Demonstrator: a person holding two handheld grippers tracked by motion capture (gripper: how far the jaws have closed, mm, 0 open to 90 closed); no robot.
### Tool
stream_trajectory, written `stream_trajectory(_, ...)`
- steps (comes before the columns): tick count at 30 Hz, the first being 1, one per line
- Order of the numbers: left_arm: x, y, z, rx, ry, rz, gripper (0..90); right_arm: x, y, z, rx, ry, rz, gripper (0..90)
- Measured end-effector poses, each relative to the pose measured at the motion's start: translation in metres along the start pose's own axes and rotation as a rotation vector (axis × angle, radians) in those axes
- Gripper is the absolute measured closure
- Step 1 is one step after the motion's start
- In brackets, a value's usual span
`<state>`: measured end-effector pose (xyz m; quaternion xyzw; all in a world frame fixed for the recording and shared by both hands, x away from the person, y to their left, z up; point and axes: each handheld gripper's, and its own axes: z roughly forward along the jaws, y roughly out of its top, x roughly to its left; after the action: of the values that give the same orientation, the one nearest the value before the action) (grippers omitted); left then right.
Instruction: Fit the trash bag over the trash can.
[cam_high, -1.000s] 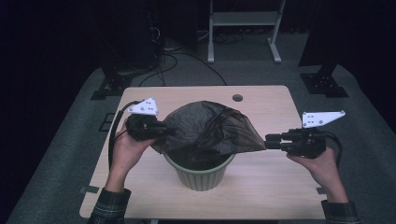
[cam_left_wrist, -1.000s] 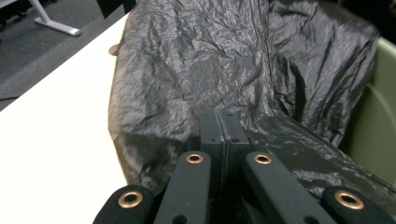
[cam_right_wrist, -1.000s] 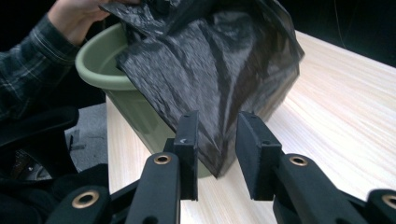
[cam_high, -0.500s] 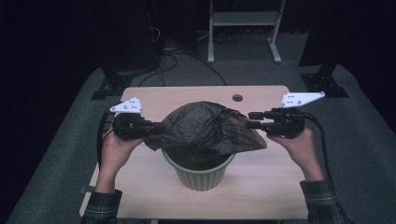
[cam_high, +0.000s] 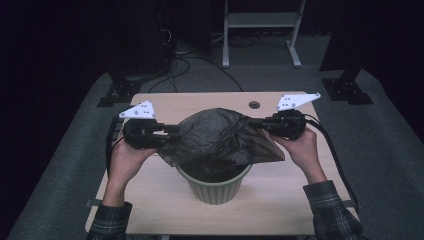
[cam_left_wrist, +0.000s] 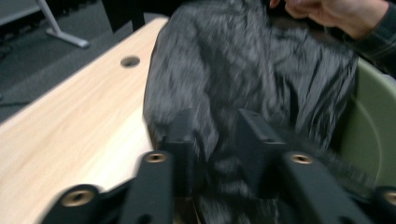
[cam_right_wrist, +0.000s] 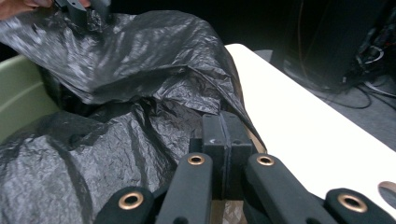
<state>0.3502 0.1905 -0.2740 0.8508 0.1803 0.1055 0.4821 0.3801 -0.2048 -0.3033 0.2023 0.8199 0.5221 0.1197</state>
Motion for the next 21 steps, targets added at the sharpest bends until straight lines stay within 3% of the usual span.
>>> stream_trajectory(6,-0.014,0.027,0.028,0.007,-0.035,0.064,51.1,0.004,0.002,-0.001,-0.014,0.037,0.0,89.8)
stream_trajectory(10,-0.019,0.042,0.049,0.045,-0.025,0.097,48.7,0.006,0.002,-0.001,-0.008,0.044,-0.009,89.8)
stream_trajectory(15,-0.02,0.056,0.077,0.085,-0.041,0.109,47.7,0.007,0.003,-0.003,-0.011,0.051,-0.014,89.8)
stream_trajectory(21,-0.024,0.061,0.096,0.097,-0.059,0.119,44.6,0.008,0.003,-0.002,-0.013,0.062,-0.014,89.8)
